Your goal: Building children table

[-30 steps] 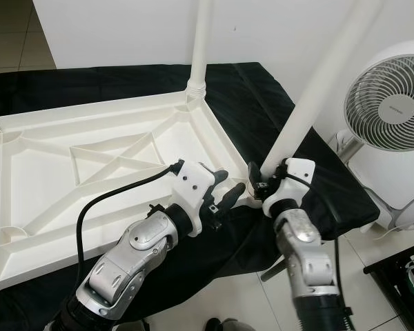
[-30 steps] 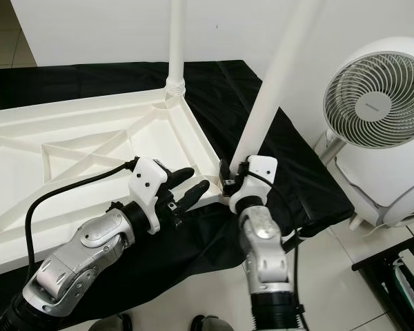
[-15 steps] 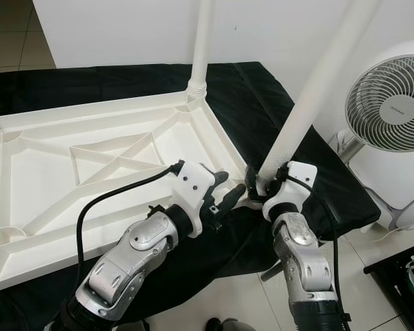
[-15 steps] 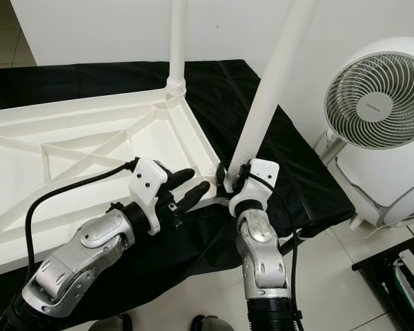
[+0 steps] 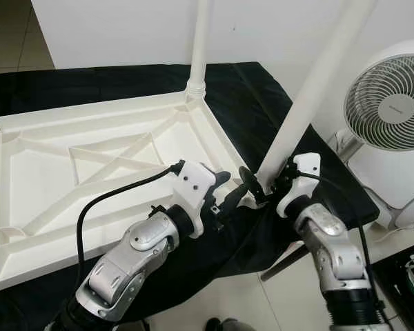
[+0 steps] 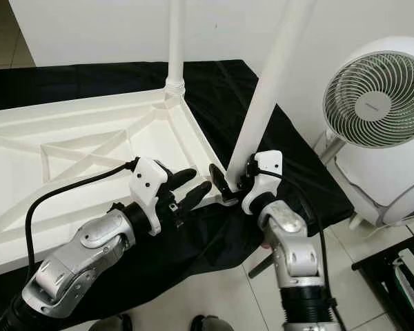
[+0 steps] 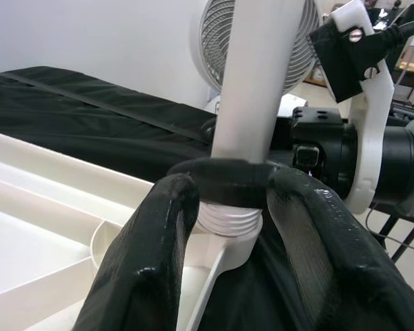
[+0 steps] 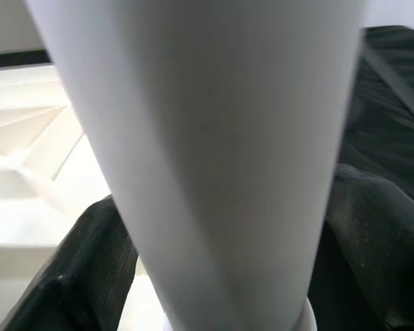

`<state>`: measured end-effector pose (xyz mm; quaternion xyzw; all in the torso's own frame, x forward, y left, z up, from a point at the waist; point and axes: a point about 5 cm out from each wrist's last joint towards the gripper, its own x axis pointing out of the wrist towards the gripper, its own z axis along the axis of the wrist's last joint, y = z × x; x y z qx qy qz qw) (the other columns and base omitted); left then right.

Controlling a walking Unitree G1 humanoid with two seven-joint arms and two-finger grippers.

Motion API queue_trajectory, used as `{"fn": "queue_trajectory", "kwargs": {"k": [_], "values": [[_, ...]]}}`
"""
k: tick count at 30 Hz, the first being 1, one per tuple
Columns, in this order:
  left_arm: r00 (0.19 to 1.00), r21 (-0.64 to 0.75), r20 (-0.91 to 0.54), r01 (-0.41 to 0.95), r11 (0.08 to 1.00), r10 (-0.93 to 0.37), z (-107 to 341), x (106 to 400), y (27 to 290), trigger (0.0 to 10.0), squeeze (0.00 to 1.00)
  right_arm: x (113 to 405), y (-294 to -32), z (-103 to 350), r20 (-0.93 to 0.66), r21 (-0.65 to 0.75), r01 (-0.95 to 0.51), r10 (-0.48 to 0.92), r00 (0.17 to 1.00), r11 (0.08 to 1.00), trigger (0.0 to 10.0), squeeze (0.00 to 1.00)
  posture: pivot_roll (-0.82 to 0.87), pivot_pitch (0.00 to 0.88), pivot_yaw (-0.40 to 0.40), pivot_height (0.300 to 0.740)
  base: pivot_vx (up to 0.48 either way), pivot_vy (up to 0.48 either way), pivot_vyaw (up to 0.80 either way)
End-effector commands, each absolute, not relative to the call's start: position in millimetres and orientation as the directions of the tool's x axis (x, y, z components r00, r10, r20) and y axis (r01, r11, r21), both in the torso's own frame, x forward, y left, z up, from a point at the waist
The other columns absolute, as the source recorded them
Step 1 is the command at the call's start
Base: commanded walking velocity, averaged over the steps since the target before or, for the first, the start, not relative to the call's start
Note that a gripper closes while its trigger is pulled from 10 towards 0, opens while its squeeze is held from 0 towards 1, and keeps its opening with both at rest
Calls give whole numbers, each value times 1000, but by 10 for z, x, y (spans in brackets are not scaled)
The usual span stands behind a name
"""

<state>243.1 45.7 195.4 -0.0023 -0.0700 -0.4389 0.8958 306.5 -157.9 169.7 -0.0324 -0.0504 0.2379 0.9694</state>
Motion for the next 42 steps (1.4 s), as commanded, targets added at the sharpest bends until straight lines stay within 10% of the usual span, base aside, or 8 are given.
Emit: {"fn": "queue_trajectory", "kwargs": {"k": [1, 8, 9, 11, 22, 24, 25, 42], "values": [[517, 71, 112, 848, 526, -849, 1950, 2374, 409, 10000, 0, 3096, -1631, 1682, 66, -118, -498, 507, 859, 859, 10000, 0, 55, 120, -83, 740, 0, 0, 0], [524, 71, 115, 843, 533, -844, 1962, 2384, 418, 10000, 0, 3163, -1695, 1594, -18, -177, -624, 631, 775, 761, 9216, 0, 58, 126, -81, 740, 0, 0, 0], [524, 70, 115, 843, 533, -844, 1966, 2384, 417, 10000, 0, 3168, -1704, 1588, -24, -180, -634, 641, 767, 752, 4039, 0, 58, 126, -81, 740, 0, 0, 0], [525, 70, 115, 843, 534, -843, 1968, 2385, 419, 10000, 0, 3170, -1713, 1565, -41, -177, -651, 655, 754, 738, 0, 0, 58, 126, -81, 740, 0, 0, 0], [522, 69, 116, 845, 531, -845, 1978, 2387, 421, 10000, 0, 3158, -1747, 1538, -33, -159, -664, 668, 743, 731, 0, 0, 56, 123, -76, 740, 0, 0, 0], [521, 69, 116, 845, 530, -846, 1978, 2388, 420, 10000, 0, 3160, -1750, 1534, -29, -152, -656, 660, 751, 740, 3529, 0, 56, 123, -76, 740, 0, 0, 0], [520, 69, 116, 846, 529, -846, 1977, 2389, 419, 10000, 0, 3158, -1742, 1535, -20, -139, -644, 648, 761, 752, 10000, 0, 56, 123, -76, 740, 0, 0, 0], [512, 58, 113, 852, 520, -852, 1964, 2368, 405, 10000, 0, 3035, -1532, 1509, 30, 15, -303, 303, 953, 953, 10000, 0, 49, 110, -84, 740, 0, 0, 0]]}}
